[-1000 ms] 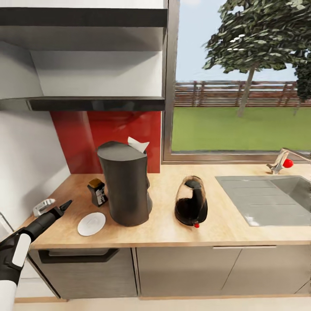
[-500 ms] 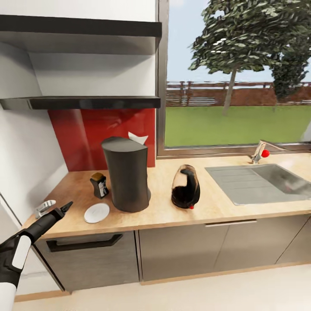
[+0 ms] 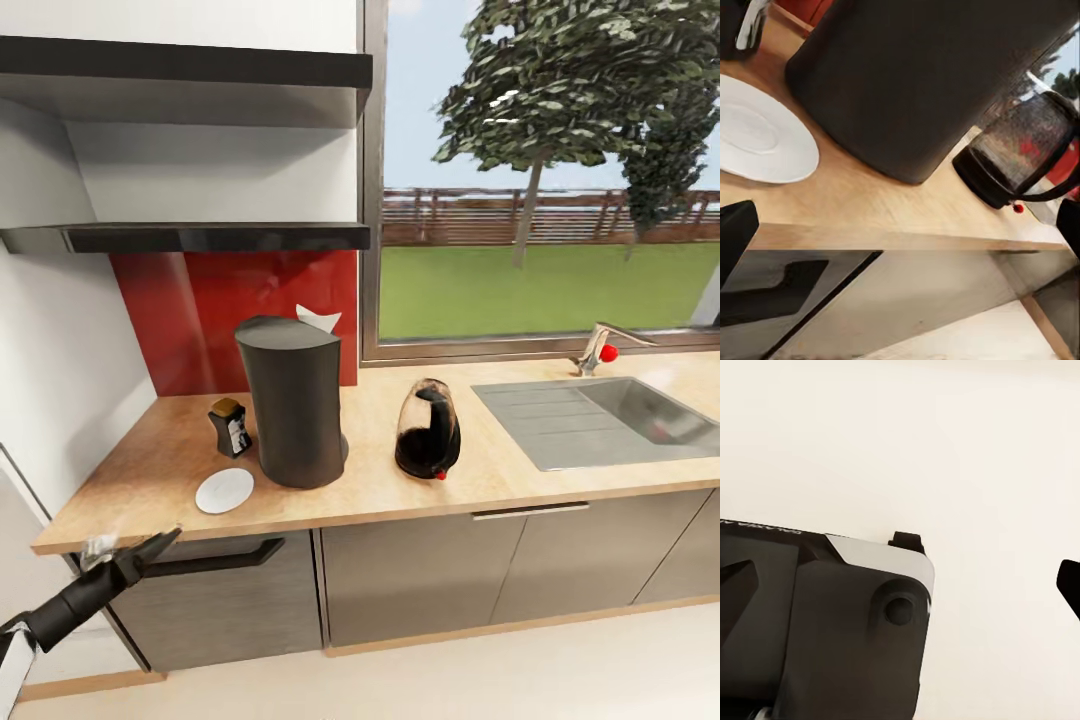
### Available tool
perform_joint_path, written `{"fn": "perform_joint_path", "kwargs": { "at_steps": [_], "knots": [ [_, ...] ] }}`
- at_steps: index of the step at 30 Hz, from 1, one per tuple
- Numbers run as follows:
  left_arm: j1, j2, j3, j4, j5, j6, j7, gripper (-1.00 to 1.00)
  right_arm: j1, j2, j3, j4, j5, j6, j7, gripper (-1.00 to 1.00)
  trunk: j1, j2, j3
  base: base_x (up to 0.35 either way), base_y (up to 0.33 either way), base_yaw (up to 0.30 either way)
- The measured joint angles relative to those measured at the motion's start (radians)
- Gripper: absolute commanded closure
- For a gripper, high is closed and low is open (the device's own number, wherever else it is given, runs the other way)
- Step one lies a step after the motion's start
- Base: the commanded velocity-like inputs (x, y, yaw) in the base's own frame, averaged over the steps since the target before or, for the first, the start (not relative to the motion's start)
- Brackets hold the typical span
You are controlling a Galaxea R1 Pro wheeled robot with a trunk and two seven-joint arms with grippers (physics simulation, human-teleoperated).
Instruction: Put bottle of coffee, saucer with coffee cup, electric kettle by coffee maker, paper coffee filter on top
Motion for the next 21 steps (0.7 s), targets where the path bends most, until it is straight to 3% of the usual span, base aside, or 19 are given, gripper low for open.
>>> {"fn": "perform_joint_path", "kwargs": {
  "at_steps": [4, 9, 11, 13, 17, 21],
  "knots": [
    [0.085, 0.013, -0.001, 0.013, -0.003, -0.002, -0.086, -1.0, 0.0, 0.001, 0.001, 0.0, 0.0, 0.0, 0.0, -1.0, 0.0, 0.0, 0.0, 0.0, 0.0, 0.0],
    [0.2, 0.013, -0.007, 0.061, -0.031, -0.041, -0.106, -1.0, 0.0, 0.0, 0.001, 0.0, 0.001, 0.0, 0.0, -1.0, 0.0, 0.0, 0.0, 0.0, 0.0, 0.0],
    [0.234, 0.012, -0.011, 0.11, -0.063, -0.099, -0.107, -1.0, 0.0, 0.001, 0.002, 0.0, 0.001, 0.0, 0.0, -1.0, 0.0, 0.0, 0.0, 0.0, 0.0, 0.0],
    [0.26, 0.011, -0.012, 0.203, -0.122, -0.2, -0.102, -1.0, 0.0, 0.001, 0.002, 0.0, 0.001, 0.0, 0.0, -1.0, 0.0, 0.0, 0.0, 0.0, 0.0, 0.0],
    [0.273, 0.014, -0.008, 0.382, -0.228, -0.349, -0.035, -1.0, 0.0, 0.001, 0.002, 0.001, 0.001, 0.0, -0.001, -1.0, 0.0, 0.0, 0.0, 0.0, 0.0, 0.0],
    [0.277, 0.014, -0.015, 0.513, -0.314, -0.459, 0.158, -1.0, 0.0, 0.001, 0.002, 0.001, 0.0, 0.0, 0.0, -1.0, 0.0, 0.0, 0.0, 0.0, 0.0, 0.0]
  ]
}}
